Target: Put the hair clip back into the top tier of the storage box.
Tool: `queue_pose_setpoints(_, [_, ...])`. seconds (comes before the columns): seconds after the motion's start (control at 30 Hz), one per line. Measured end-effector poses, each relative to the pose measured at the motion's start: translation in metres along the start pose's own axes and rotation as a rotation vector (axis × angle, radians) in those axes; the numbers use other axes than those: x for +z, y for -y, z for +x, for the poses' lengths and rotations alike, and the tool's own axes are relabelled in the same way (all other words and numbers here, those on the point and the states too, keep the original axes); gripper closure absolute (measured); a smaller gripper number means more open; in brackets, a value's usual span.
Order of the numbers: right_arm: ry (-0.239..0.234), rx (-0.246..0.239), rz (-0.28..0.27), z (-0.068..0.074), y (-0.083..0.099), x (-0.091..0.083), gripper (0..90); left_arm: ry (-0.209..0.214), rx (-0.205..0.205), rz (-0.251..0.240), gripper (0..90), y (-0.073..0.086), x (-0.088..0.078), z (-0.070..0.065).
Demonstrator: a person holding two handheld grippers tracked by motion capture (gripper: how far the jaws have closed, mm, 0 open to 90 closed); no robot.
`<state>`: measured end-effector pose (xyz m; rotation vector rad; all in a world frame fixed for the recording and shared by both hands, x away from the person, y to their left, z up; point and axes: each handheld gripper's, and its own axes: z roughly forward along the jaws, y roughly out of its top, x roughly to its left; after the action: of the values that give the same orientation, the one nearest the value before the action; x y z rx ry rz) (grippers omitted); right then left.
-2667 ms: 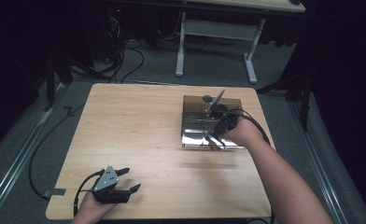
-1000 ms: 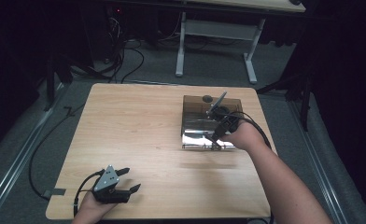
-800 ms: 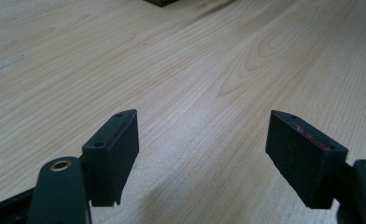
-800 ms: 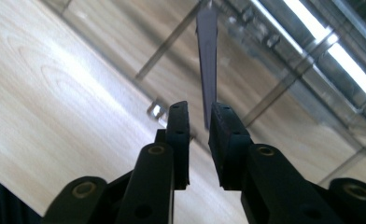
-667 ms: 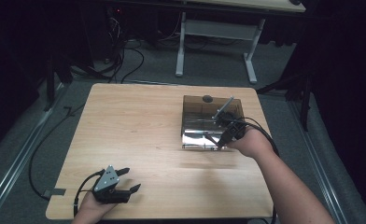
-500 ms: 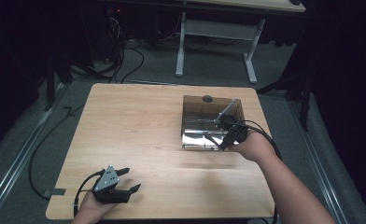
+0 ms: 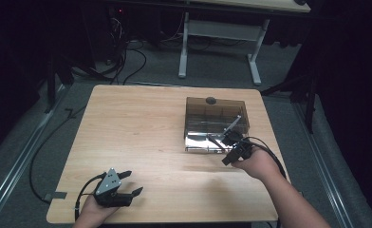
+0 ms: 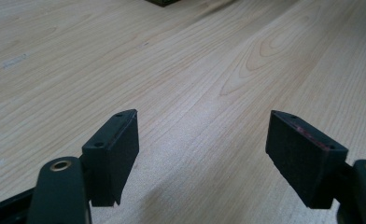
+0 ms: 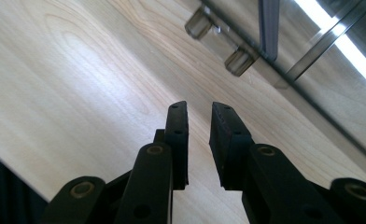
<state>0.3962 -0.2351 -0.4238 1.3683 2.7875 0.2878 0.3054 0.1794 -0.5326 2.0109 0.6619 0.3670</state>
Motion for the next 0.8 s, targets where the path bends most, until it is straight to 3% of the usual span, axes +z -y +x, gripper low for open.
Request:
queue_pose_setpoints(0.17, [0.029, -0.005, -0.072, 0.007, 0.014, 0.014, 72.5, 0.003, 0.000, 0.001, 26.2, 0.000, 0.000, 0.000])
queue_pose_setpoints(0.47, [0.036, 0.017, -0.294, 0.017, 0.047, 0.042, 65.9, 0.004, -0.004, -0.004, 26.2, 0.000, -0.001, 0.001])
queue_pose_setpoints(0.7, [0.037, 0.035, -0.532, 0.025, 0.078, 0.066, 59.7, 0.002, 0.000, -0.006, 26.2, 0.000, 0.000, 0.000])
queue_pose_setpoints(0.8, [0.029, 0.074, -0.652, 0.028, 0.095, 0.078, 58.3, -0.002, -0.002, -0.004, 26.2, 0.000, 0.000, 0.000])
